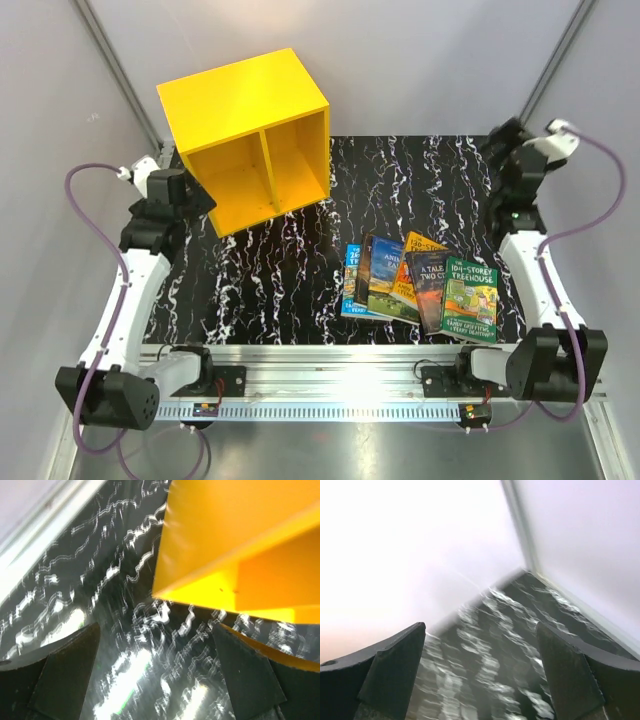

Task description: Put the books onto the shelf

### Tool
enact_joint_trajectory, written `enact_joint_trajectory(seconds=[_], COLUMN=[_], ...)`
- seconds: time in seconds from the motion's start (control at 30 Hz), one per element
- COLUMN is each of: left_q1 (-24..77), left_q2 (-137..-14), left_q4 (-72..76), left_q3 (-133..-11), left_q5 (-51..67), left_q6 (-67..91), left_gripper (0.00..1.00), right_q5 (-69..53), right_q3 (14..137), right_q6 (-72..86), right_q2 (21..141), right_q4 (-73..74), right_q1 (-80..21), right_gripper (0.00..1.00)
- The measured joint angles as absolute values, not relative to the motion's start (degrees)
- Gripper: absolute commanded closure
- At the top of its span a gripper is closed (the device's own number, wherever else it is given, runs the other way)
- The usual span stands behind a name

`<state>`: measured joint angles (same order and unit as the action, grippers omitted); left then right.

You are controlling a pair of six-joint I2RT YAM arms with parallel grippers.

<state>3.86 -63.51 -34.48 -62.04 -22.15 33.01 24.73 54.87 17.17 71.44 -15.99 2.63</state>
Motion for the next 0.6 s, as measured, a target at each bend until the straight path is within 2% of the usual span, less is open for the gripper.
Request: enact_joint_trajectory(seconds=[0.1,0.13,0.2,0.33,0.43,0.6], left_q1=[4.78,4.64,4.29,4.67,4.97,8.05], left_q2=[-62.94,-62.67,-60.77,-49.6,-40.45,-35.81], left_q4=[-43.79,-45.78,-46.74,-45.45,-47.27,-49.43], left_q3=[-68.53,-70.46,-71.26,-63.29,-57.69,-52.16], left_q5=[-21.98,-20.71,-15.46,-5.87,-1.15,2.13], left_q6=[39.31,40.36,40.58,41.85,43.72,44.91], left_gripper=[0.01,0.05,0.02,0.01,0.01,0.01], right_q5=[24.1,23.05,19.97,13.61,13.39,13.54], right_q3=[66.96,68.97,70.19,69.12,68.73,74.78], right_q6=[27.29,30.65,35.35,41.76,43.86,43.86], right_q2=[70.96,70.15,67.81,64.4,63.2,67.75], right_q4=[-6.68,-4.08,0.05,7.05,15.38,33.54], right_q1=[2.61,2.61,2.63,2.61,2.52,2.52], right_gripper=[0.0,0.0,0.0,0.0,0.0,0.0])
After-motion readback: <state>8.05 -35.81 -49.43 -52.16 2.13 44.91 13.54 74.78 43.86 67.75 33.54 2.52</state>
